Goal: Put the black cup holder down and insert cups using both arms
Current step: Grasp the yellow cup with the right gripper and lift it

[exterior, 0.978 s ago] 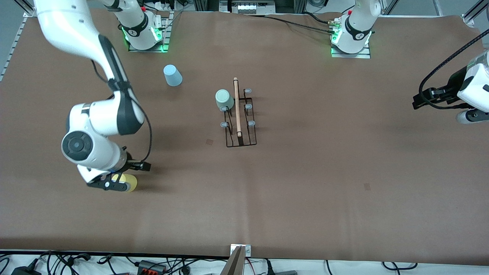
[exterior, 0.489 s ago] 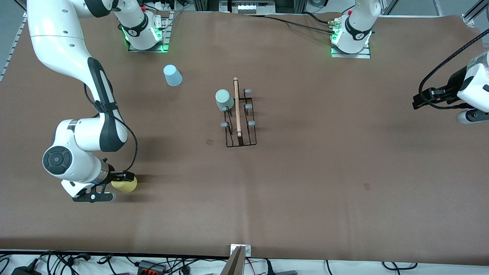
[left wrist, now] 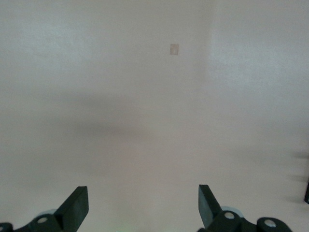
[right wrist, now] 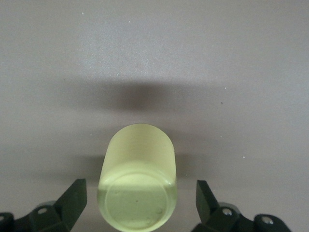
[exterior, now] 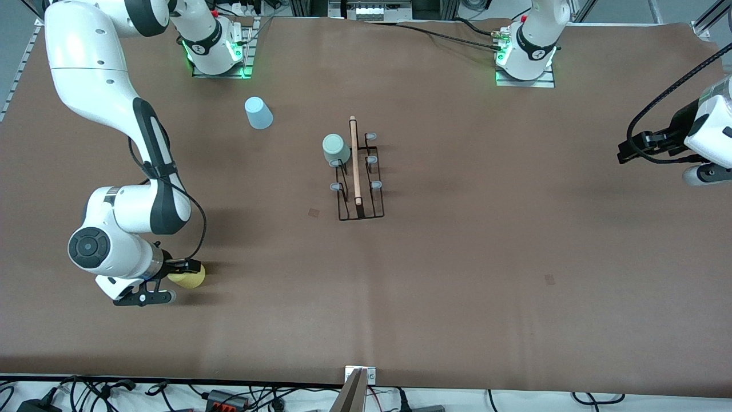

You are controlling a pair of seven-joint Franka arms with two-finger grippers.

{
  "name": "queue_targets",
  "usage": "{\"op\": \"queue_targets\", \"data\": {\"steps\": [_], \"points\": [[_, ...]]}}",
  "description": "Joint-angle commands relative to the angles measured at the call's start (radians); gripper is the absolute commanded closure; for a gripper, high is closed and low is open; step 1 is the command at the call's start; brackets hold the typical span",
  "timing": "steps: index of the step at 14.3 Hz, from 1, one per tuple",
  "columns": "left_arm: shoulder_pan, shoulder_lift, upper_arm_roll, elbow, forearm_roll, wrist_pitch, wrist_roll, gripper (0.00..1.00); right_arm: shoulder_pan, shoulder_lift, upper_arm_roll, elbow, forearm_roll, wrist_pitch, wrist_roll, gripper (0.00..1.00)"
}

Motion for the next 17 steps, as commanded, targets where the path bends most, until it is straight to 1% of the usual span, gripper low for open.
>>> {"op": "queue_targets", "data": {"steps": [1,4,5,6,8,9,10,12,13,15,17], "points": [[0.003,-0.014,-0.007,-0.002,0.009,-0.015,-0.007,0.00,-0.025,0.026,0.018,0.032,0.037,0.003,-0.055,0.00],[0.003,-0.014,-0.007,-0.002,0.009,-0.015,-0.007,0.00,-0.029,0.031,0.018,0.032,0.052,0.008,-0.056,0.00],[0.003,-0.014,-0.007,-0.002,0.009,-0.015,-0.007,0.00,-0.029,0.031,0.018,0.032,0.052,0.009,-0.056,0.06],[0.003,-0.014,-0.007,-0.002,0.009,-0.015,-0.007,0.00,-0.029,0.031,0.018,0.032,0.055,0.010,-0.056,0.19],[0.005,-0.014,-0.007,-0.002,0.009,-0.015,-0.007,0.00,-0.028,0.031,0.018,0.032,0.055,0.010,-0.056,0.49],[0.003,-0.014,-0.007,-0.002,0.007,-0.015,-0.007,0.00,-0.026,0.029,0.018,0.032,0.055,0.006,-0.056,0.59],[0.003,-0.014,-0.007,-0.002,0.007,-0.015,-0.007,0.00,-0.025,0.020,0.019,0.033,0.058,-0.006,-0.056,0.66],[0.003,-0.014,-0.007,-0.002,0.007,-0.015,-0.007,0.00,-0.022,-0.006,0.027,0.033,0.055,-0.041,-0.059,0.73],[0.003,-0.014,-0.007,-0.002,0.007,-0.015,-0.007,0.00,-0.017,-0.017,0.031,0.036,0.057,-0.093,-0.059,0.73],[0.005,-0.014,-0.007,-0.002,0.007,-0.015,-0.005,0.00,-0.016,-0.046,0.082,0.109,0.057,-0.249,-0.049,0.73],[0.005,-0.014,-0.007,-0.002,0.007,-0.015,-0.005,0.00,-0.011,-0.046,0.128,0.208,0.057,-0.410,-0.020,0.73]]}}
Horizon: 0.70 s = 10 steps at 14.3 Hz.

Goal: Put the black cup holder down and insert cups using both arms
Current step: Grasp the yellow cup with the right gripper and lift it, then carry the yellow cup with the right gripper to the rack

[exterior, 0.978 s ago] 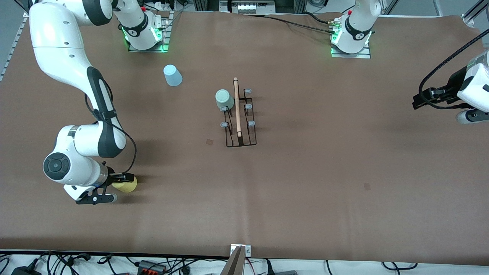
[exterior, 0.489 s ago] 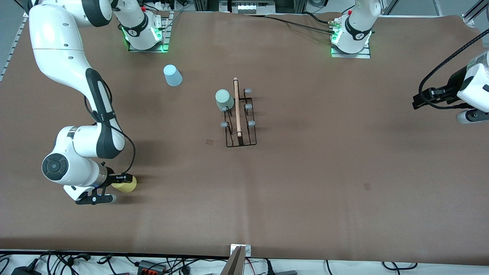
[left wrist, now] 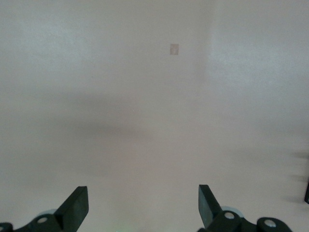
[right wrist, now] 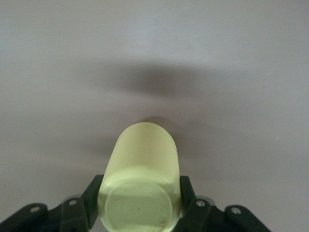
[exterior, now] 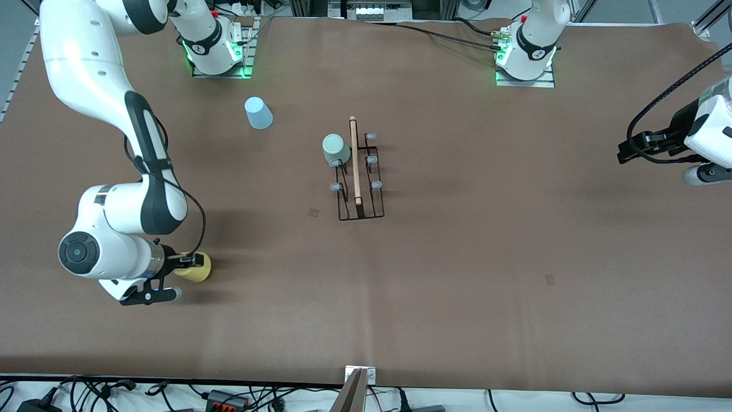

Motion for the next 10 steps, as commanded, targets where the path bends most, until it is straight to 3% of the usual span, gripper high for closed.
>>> {"op": "queue_targets", "data": {"steps": [1,5,10], "points": [[0.005,-0.014,-0.007,-0.002,0.007,-0.015,-0.005,0.00,0.001,-0.015,0.081,0.108,0.015,-0.191,0.042,0.73],[0.005,-0.014,-0.007,-0.002,0.007,-0.015,-0.005,0.00,0.044,-0.079,0.197,0.105,0.007,-0.229,0.182,0.73],[0.005,-0.014,-0.007,-0.002,0.007,-0.015,-0.005,0.00,0.263,-0.108,0.201,0.099,0.016,-0.229,0.487,0.73]]}}
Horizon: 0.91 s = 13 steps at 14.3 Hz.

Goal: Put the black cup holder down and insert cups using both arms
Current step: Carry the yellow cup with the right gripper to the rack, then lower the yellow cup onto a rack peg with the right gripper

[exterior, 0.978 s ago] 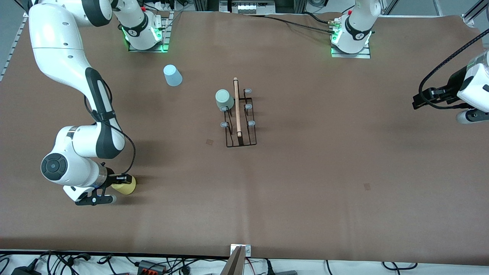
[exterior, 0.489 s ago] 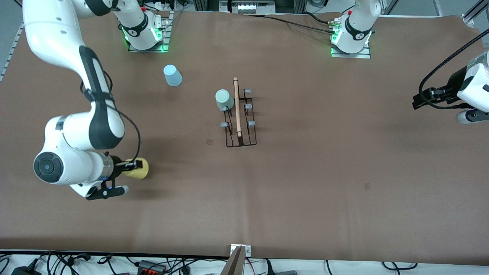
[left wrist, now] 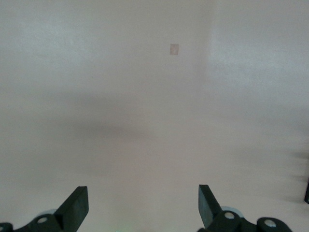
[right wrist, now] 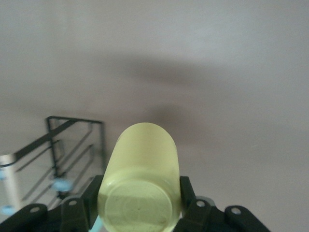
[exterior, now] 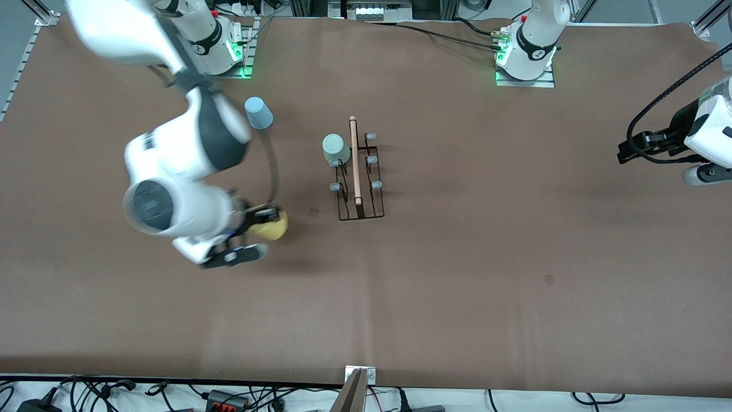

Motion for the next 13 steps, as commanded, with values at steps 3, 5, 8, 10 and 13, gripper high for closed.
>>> {"op": "queue_targets", "data": {"steps": [3,5,8,10,13], "points": [[0.005,-0.014,-0.007,-0.002,0.007,-0.015,-0.005,0.00,0.143,-0.004,-0.007,-0.017,0.005,0.005,0.196,0.73],[0.005,-0.014,-0.007,-0.002,0.007,-0.015,-0.005,0.00,0.166,-0.001,-0.009,-0.022,-0.004,0.009,0.197,0.73],[0.005,-0.014,-0.007,-0.002,0.007,-0.015,-0.002,0.00,0.170,-0.001,-0.009,-0.080,0.006,0.063,0.197,0.73],[0.005,-0.014,-0.005,-0.002,0.007,-0.015,0.007,0.00,0.185,0.000,-0.009,-0.109,0.003,0.097,0.197,0.73],[0.005,-0.014,-0.005,-0.002,0.007,-0.015,0.007,0.00,0.189,0.000,-0.009,-0.129,-0.006,0.101,0.197,0.73]]}}
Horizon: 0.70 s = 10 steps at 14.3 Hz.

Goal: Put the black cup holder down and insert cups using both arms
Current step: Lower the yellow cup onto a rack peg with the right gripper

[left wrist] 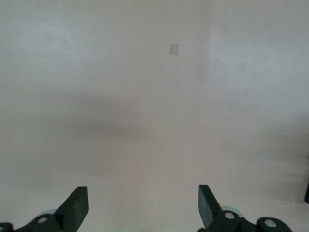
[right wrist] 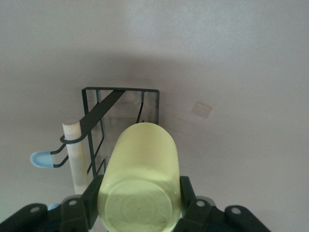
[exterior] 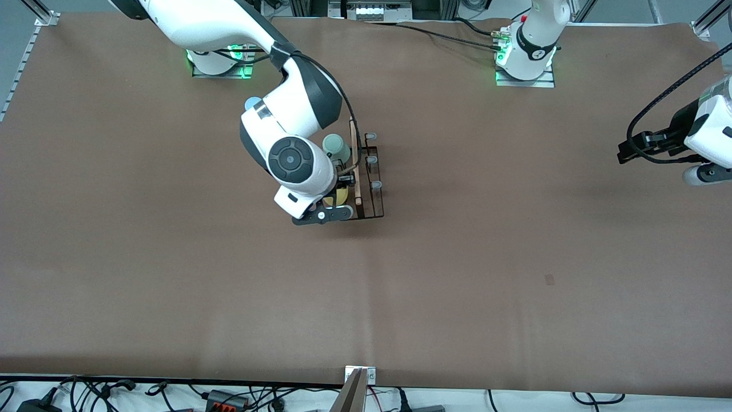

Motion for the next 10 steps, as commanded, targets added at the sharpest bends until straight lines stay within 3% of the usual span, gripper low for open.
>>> {"op": "queue_targets", "data": {"steps": [1,10], "points": [[0.005,-0.014,-0.005,-0.002,0.007,-0.015,0.007,0.00,0.008,-0.013,-0.005,-0.027,-0.005,0.021,0.008,0.73],[0.005,-0.014,-0.005,-0.002,0.007,-0.015,0.007,0.00,0.007,0.019,-0.006,-0.053,-0.007,0.061,0.008,0.71]]}}
